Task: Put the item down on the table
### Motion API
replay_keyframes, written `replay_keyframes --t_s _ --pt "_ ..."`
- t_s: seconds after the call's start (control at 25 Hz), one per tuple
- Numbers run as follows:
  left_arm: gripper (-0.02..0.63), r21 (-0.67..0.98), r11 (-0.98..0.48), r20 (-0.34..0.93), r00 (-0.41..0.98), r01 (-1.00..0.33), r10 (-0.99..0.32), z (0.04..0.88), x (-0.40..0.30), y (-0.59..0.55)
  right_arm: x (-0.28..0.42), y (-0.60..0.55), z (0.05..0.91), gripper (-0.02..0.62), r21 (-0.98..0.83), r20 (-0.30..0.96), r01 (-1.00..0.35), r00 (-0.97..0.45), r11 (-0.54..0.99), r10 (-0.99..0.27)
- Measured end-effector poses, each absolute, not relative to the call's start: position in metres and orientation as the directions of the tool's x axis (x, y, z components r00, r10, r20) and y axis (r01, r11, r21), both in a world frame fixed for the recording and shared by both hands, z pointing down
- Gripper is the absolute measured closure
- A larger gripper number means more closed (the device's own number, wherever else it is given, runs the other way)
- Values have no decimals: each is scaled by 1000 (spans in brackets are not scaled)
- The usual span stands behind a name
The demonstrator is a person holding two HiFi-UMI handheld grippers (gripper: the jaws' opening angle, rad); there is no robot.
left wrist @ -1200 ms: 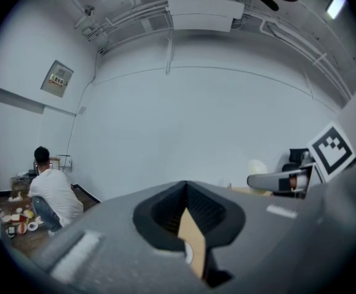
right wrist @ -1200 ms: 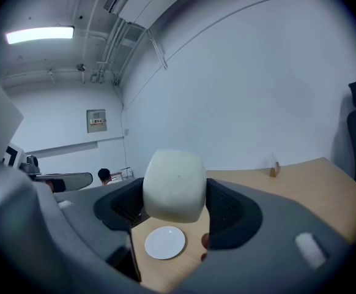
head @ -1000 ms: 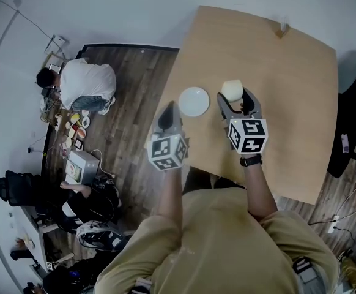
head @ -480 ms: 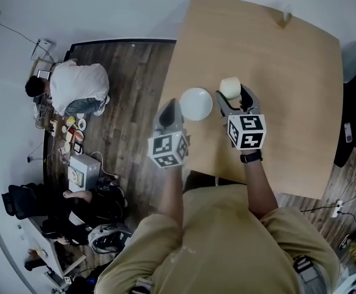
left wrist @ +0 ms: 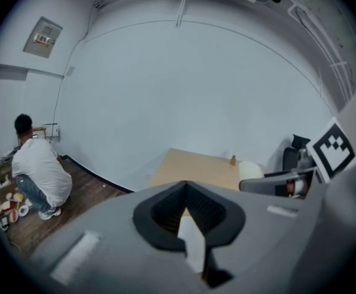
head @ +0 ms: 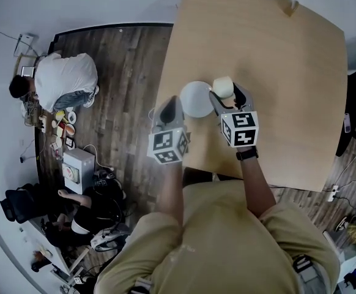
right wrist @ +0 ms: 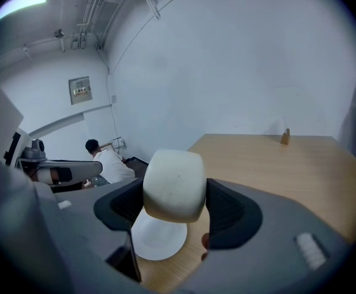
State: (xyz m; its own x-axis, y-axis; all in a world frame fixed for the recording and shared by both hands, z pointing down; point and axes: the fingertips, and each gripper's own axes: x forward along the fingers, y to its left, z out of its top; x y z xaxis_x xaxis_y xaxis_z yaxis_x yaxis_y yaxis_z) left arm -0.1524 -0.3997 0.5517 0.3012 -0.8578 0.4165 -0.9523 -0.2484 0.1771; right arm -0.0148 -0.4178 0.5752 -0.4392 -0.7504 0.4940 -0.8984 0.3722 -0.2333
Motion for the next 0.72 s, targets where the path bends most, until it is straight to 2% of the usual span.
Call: replay_keyframes --t_s 0.72 --pt "604 278 -248 519 362 -928 -774 631 -182 -412 -90 -411 676 279 -202 679 -878 -444 434 -584"
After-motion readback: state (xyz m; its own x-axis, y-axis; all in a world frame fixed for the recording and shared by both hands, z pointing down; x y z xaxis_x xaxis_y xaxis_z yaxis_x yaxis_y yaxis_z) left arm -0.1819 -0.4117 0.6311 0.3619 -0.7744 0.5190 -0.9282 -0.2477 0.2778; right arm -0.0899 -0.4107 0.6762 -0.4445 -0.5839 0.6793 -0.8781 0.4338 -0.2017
